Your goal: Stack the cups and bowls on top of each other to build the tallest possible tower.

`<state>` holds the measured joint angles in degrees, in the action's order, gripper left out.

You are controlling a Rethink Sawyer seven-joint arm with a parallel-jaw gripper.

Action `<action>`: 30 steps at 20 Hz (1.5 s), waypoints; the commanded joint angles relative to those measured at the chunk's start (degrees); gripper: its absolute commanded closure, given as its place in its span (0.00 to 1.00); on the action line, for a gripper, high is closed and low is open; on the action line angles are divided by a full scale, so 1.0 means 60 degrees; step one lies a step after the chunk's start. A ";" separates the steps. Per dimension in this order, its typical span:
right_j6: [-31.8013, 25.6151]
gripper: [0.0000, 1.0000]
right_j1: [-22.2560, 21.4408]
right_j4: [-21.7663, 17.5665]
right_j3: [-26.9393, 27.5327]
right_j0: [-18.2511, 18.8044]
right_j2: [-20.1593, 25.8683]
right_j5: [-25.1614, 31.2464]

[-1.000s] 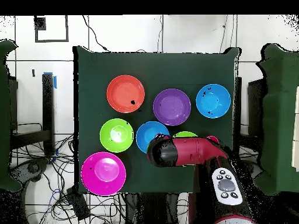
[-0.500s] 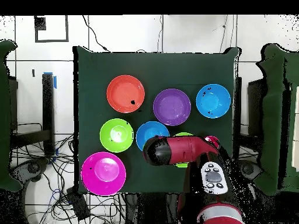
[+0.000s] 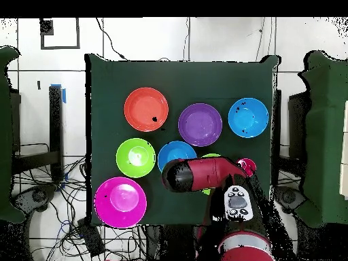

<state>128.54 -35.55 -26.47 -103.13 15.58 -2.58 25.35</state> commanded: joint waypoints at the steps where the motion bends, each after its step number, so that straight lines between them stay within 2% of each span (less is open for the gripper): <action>1: 0.0387 1.00 0.0269 0.0055 0.0531 -0.0054 0.0311 0.0064; 30: 0.0244 1.00 0.0182 0.0274 0.0484 0.0314 0.0562 -0.0065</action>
<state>128.54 -35.53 -26.11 -103.00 16.48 -3.15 25.34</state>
